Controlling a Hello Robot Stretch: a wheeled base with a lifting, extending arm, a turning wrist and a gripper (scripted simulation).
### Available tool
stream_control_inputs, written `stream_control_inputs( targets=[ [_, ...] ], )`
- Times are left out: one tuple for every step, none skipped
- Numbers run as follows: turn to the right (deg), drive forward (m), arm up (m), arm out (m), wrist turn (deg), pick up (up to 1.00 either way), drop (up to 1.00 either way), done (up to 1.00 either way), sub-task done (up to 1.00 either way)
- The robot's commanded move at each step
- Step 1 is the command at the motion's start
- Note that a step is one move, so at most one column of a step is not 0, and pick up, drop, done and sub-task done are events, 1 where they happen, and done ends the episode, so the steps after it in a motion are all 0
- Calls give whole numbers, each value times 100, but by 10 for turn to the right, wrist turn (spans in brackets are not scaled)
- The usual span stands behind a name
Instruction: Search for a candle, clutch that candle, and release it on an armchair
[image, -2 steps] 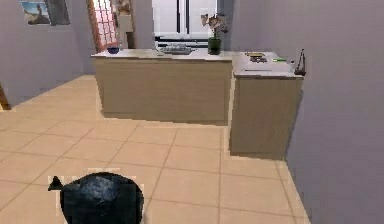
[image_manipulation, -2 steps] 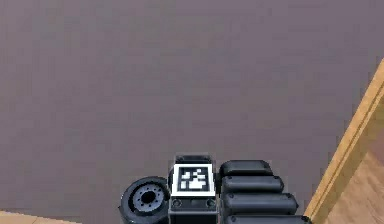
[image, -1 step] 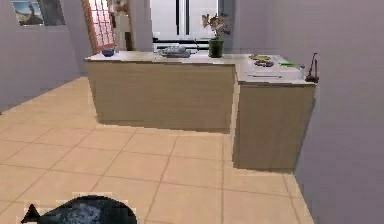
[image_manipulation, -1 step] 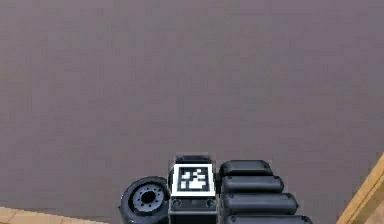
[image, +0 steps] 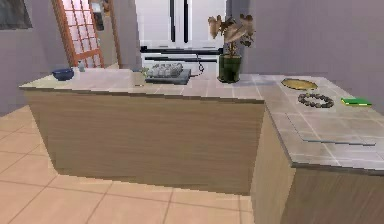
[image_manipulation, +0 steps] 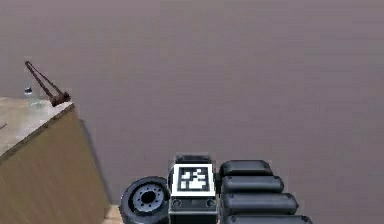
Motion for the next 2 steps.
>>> stream_control_inputs(
  targets=[
    [-150, 0, 0, 0, 0, 0, 0, 0, 0],
    [0, 35, 0, 0, 0, 0, 0, 0, 0]
  ],
)
